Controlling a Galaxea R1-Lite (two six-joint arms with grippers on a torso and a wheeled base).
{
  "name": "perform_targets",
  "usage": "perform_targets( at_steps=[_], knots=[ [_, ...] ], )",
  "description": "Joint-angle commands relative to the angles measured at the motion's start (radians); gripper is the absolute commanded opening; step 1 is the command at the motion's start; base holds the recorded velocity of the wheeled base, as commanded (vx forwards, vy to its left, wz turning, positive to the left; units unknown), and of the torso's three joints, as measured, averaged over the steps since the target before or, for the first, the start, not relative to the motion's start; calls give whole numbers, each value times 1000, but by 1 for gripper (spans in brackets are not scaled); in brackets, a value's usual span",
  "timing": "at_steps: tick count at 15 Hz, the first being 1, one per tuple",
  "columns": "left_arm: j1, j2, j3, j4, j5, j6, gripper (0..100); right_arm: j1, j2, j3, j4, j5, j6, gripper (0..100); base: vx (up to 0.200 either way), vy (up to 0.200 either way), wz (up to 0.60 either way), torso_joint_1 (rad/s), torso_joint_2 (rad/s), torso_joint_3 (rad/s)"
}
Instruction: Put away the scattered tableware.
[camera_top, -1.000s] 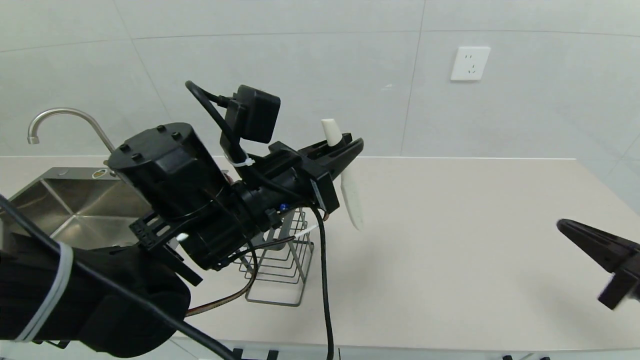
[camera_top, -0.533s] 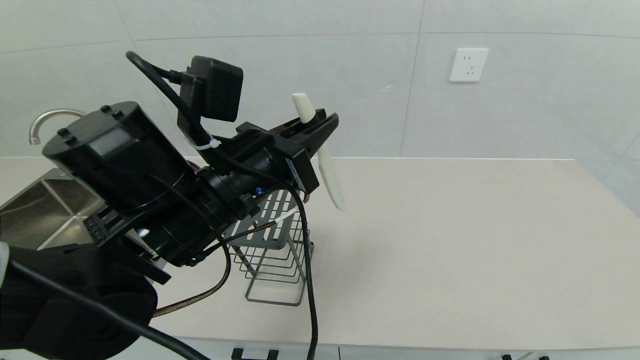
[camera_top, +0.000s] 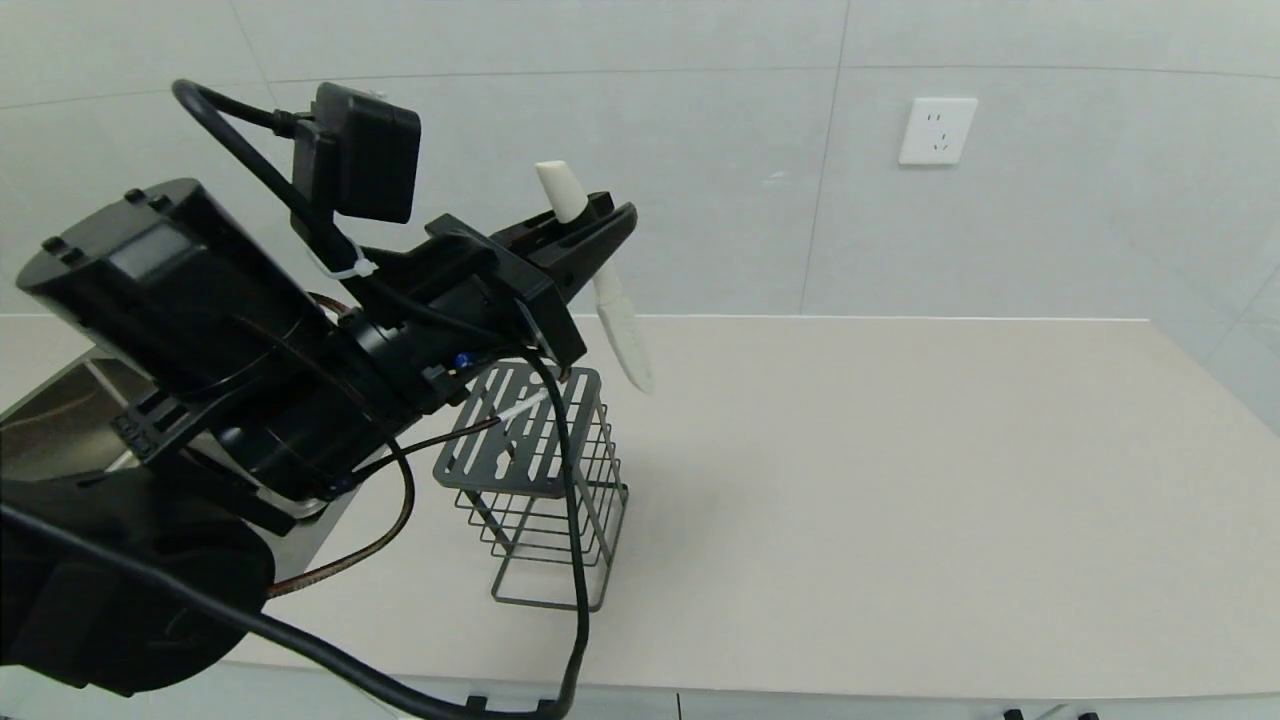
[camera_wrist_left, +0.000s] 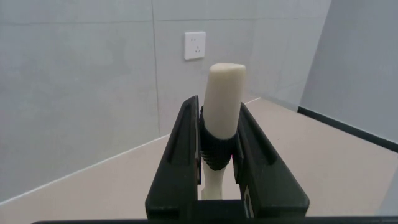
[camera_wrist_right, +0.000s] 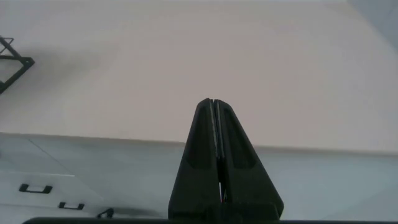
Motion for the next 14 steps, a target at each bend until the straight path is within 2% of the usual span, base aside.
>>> perform_targets(
  at_steps=[1,4,7,10,12,14],
  knots=[
    [41,-5,0,0,-12,23,0,0,-9,0,4,-3,-11,0,0,0,0,56,7,2],
    [75,-6,0,-26,-15,29,0,0,-9,0,3,-3,-11,0,0,0,0,0,0,0],
    [85,-15,3,-35,-15,30,0,0,-9,0,3,-3,-11,0,0,0,0,0,0,0],
    [85,-66,45,-29,64,66,0,0,-9,0,3,-3,-11,0,0,0,0,0,0,0],
    [84,-72,52,-24,125,66,0,0,-9,0,3,-3,-9,0,0,0,0,0,0,0],
    [78,-64,54,-24,137,67,0,0,-9,0,3,-3,-9,0,0,0,0,0,0,0]
  ],
)
